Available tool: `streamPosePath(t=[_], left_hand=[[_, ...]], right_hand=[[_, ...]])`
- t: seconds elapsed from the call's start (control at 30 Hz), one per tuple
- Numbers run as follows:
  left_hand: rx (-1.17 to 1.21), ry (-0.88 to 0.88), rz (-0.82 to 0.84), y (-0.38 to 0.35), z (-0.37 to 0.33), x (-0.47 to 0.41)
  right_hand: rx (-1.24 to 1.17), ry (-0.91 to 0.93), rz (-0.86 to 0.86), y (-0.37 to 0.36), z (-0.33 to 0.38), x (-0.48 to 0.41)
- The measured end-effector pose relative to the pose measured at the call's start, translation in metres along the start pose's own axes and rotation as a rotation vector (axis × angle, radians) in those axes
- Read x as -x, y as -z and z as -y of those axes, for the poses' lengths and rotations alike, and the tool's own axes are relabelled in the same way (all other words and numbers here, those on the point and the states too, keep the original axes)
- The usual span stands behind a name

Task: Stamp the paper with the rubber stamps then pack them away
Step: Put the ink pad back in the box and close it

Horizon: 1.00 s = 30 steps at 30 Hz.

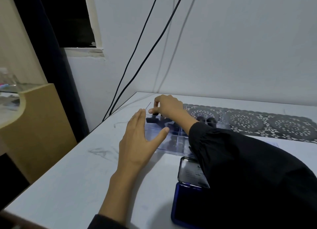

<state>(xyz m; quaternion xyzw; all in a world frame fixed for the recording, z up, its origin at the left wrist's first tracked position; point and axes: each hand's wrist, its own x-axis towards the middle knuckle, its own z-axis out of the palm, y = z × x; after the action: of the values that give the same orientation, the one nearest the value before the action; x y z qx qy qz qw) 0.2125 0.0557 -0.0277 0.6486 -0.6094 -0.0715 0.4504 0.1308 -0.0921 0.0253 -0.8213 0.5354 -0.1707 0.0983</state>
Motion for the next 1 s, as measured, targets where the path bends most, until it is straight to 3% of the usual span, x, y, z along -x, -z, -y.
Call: streamPosePath(t=[0.17, 0.27, 0.53, 0.63, 0.83, 0.9, 1.0], left_hand=[[-0.014, -0.002, 0.002, 0.002, 0.0, 0.001], [-0.014, -0.007, -0.006, 0.001, 0.001, 0.002], [-0.038, -0.015, 0.011, 0.002, 0.006, 0.002], [0.017, -0.034, -0.004, 0.006, 0.003, 0.006], [0.259, -0.157, -0.272, 0.017, -0.01, 0.03], [0.3, -0.185, -0.217, 0.015, -0.016, 0.046], [0.289, -0.099, 0.02, 0.006, -0.015, 0.066]], right_hand=[[0.019, 0.026, 0.05, 0.014, 0.002, 0.004], [0.007, 0.044, -0.016, 0.038, -0.001, 0.009], [-0.336, 0.067, -0.085, 0.12, -0.036, 0.077], [-0.429, 0.081, -0.001, 0.135, -0.052, 0.129], [-0.475, -0.065, 0.292, 0.115, -0.098, 0.209], [-0.51, -0.139, 0.332, 0.098, -0.114, 0.222], [-0.685, -0.233, 0.319, 0.072, -0.126, 0.231]])
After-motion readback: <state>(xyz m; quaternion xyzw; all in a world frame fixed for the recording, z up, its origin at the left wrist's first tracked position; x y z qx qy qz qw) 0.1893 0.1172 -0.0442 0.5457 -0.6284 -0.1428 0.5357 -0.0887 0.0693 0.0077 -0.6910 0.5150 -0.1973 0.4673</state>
